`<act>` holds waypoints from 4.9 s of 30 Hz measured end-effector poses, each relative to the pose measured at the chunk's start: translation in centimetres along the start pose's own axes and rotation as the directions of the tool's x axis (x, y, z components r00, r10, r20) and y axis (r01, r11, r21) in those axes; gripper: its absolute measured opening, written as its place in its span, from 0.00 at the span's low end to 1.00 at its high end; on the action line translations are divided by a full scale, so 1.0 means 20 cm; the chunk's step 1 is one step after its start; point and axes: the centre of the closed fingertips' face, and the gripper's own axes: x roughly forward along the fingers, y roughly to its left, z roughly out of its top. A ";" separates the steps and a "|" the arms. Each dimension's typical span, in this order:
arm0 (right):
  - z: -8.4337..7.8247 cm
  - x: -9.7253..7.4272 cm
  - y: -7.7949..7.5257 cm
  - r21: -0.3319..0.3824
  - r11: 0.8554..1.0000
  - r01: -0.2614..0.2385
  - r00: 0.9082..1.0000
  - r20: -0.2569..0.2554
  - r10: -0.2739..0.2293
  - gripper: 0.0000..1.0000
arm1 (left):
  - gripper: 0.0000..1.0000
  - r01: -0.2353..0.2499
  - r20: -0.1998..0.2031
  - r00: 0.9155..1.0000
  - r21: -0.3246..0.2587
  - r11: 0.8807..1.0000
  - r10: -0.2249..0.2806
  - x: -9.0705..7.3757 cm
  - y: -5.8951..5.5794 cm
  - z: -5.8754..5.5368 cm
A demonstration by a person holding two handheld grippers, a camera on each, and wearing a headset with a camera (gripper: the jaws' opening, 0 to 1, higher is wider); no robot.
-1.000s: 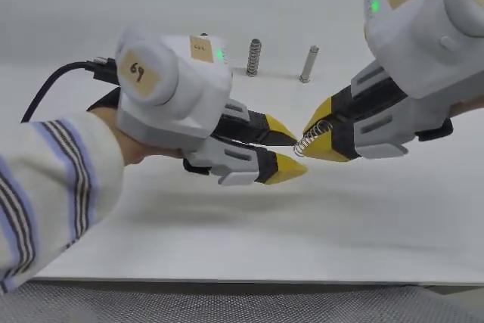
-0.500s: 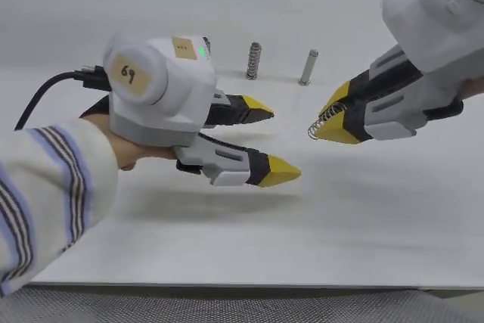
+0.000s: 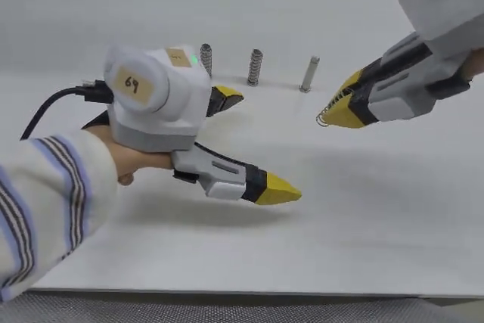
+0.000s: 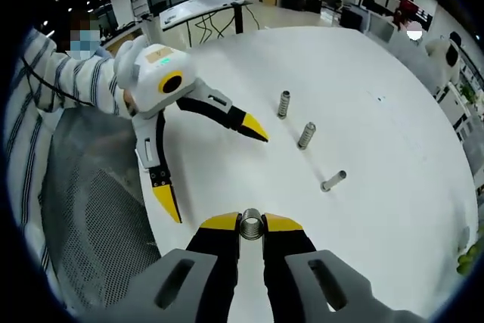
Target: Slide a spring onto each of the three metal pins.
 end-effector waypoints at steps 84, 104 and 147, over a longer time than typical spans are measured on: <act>0.11 0.25 -0.53 -0.073 0.997 0.003 0.966 -0.259 -0.022 0.08 | 0.98 -0.055 -0.010 0.998 -0.019 0.998 0.055 -0.04 0.12 0.02; 0.04 0.33 -0.50 -0.107 0.994 -0.036 0.958 -0.286 0.004 0.08 | 0.98 -0.059 -0.032 0.998 -0.028 0.998 0.058 -0.06 0.12 0.00; -0.04 0.44 -0.49 -0.298 0.946 -0.124 0.944 -0.330 0.020 0.11 | 0.97 -0.068 -0.104 0.992 0.044 0.997 0.072 -0.11 0.14 -0.03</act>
